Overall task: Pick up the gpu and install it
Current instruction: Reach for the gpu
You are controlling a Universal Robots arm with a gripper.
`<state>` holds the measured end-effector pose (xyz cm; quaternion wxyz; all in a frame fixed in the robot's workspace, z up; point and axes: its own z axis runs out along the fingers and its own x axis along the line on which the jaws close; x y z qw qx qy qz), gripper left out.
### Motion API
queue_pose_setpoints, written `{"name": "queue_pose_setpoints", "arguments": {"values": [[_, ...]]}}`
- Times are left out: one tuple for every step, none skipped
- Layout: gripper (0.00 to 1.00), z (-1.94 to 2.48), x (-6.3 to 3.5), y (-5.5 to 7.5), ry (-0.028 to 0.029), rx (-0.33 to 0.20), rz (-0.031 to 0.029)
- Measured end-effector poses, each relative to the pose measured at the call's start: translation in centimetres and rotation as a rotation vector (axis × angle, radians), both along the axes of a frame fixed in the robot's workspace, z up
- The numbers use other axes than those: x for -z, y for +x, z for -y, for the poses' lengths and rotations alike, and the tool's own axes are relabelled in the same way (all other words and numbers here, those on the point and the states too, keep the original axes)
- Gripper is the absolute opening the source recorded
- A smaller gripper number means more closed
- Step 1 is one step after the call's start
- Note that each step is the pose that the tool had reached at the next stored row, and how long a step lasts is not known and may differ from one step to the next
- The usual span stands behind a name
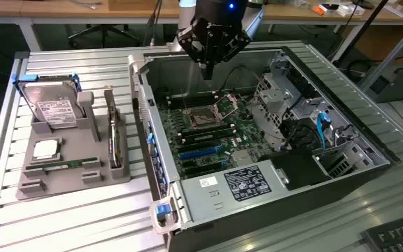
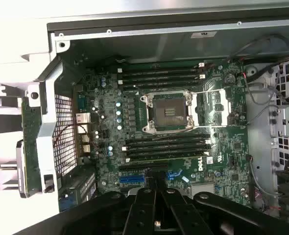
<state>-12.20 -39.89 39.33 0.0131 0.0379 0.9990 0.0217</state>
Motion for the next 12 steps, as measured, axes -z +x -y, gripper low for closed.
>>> {"name": "queue_pose_setpoints", "arguments": {"values": [[0.11,0.01,0.00,-0.21,0.0001,0.000,0.0001],[0.11,0.00,0.00,-0.40,0.0000,0.000,0.0000],[0.11,0.00,0.00,-0.49,0.0000,0.000,0.0000],[0.11,0.00,0.00,-0.61,-0.0001,0.000,0.0000],[0.11,0.00,0.00,-0.67,0.0000,0.000,0.0000],[0.11,0.00,0.00,-0.71,-0.0001,0.000,0.0000],[0.11,0.00,0.00,-0.76,0.0000,0.000,0.0000],[0.11,0.00,0.00,-0.81,-0.0001,0.000,0.0000],[0.11,0.00,0.00,-0.85,0.0000,0.000,0.0000],[0.11,0.00,0.00,-0.90,0.0000,0.000,0.0000],[0.11,0.00,0.00,-0.95,-0.0001,0.000,0.0000],[0.11,0.00,0.00,-0.99,0.0000,0.000,0.0000]]}}
